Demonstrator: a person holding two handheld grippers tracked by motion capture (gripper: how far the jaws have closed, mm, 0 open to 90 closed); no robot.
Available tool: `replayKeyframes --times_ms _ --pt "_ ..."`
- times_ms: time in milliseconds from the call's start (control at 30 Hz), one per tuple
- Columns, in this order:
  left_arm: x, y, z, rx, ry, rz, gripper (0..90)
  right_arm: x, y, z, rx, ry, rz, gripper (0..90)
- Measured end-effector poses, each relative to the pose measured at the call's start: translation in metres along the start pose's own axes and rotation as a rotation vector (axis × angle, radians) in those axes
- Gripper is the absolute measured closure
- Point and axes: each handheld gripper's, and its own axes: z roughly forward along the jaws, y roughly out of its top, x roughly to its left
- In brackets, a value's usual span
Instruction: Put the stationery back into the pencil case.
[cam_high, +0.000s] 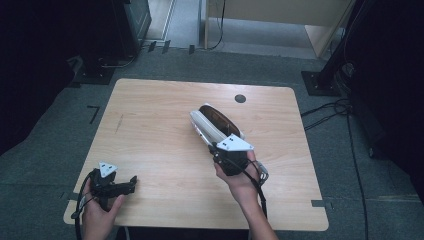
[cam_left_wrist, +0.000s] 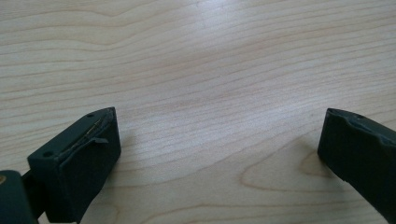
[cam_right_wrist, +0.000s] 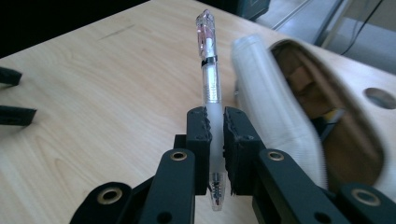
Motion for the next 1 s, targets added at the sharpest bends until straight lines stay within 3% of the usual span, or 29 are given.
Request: replayKeyframes --times_ms 200,467,733,900,1000 --pt "0.0 0.0 0.0 -0.001 0.001 0.001 0.0 -0.023 0.008 -0.01 0.002 -0.052 -0.001 81.7" --pt "0.0 0.0 0.0 -0.001 0.001 0.0 0.0 -0.052 0.006 -0.016 0.033 -0.099 0.023 81.6" --pt "0.0 0.0 0.0 -0.001 0.0 0.0 0.0 -0.075 0.005 -0.007 0.135 -0.068 0.024 81.4" --pt "0.0 0.0 0.0 0.001 0.0 0.002 0.0 -0.077 0.009 0.0 0.193 -0.049 0.016 81.3" --pt "0.0 0.0 0.0 0.0 0.001 0.002 0.0 -0.078 0.013 0.003 0.199 -0.045 0.017 81.1"
